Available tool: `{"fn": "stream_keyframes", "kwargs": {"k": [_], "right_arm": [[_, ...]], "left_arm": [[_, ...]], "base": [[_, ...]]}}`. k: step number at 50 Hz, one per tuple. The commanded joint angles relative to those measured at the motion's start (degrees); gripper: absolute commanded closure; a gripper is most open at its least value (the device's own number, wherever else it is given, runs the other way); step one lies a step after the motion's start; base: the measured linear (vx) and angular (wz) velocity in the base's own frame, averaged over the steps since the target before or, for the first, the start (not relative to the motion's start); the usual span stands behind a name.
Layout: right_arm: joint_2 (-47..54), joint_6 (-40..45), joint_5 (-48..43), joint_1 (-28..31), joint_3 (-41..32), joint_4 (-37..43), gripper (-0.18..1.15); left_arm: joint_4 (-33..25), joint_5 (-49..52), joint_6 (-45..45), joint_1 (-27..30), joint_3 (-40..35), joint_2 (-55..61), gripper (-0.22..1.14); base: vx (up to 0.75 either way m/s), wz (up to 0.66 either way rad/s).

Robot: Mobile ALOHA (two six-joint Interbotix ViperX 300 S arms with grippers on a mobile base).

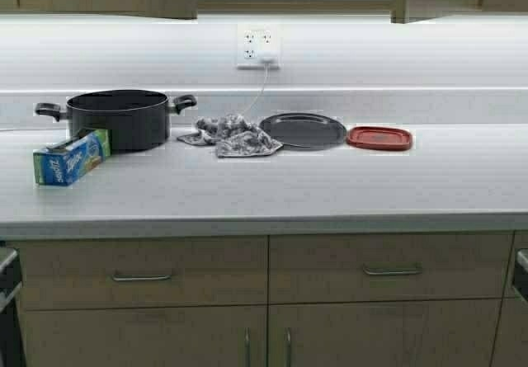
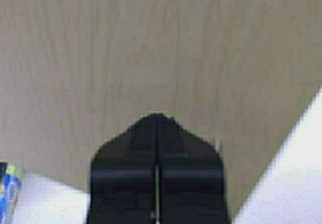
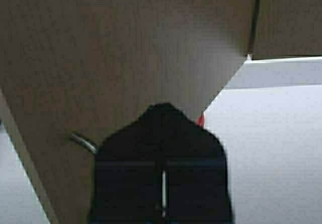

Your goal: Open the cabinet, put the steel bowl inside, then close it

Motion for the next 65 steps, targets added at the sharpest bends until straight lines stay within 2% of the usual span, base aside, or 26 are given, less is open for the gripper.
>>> {"fn": "stream_keyframes", "kwargs": {"k": [1,9,19,24,34,47,65], "right_arm": [[3.5,-0.3,-0.2,2.1,-5.1,-0.2,0.91],[9.9,-0.4,-0.2,5.5,-11.1,-0.3,0.91],[19.2,-0.4,0.5,8.5,-20.7,-0.3,0.91],[20.7,-0.4,2.7,9.0,-22.9,-0.3,0.91],[16.8,-0.3,3.3,9.0,-19.1,-0.2,0.91],[10.0,-0.4,3.4,8.9,-10.6,-0.2,0.91],[8.7,-0.2,3.8,8.9,-8.4,-0.1,0.91]], "left_arm": [[0.0,-3.2,-0.2,-0.1,3.3,-4.8,0.86],[-0.1,-4.2,-0.3,-0.7,8.2,-8.5,0.86],[-0.1,-4.8,-0.4,-0.7,9.3,-8.6,0.86],[-0.1,-4.9,-0.5,-1.1,9.4,-8.3,0.86],[0.0,-4.9,-0.2,-1.1,10.0,-8.3,0.86],[-0.1,-4.9,-0.5,-1.1,12.0,-8.5,0.86],[-0.1,-4.9,-0.6,-1.1,13.6,-10.0,0.86]], "base": [[0.1,-0.02],[0.08,0.01],[0.05,0.0],[0.01,-0.01],[0.0,0.03],[-0.01,0.03],[0.0,0.0]]}}
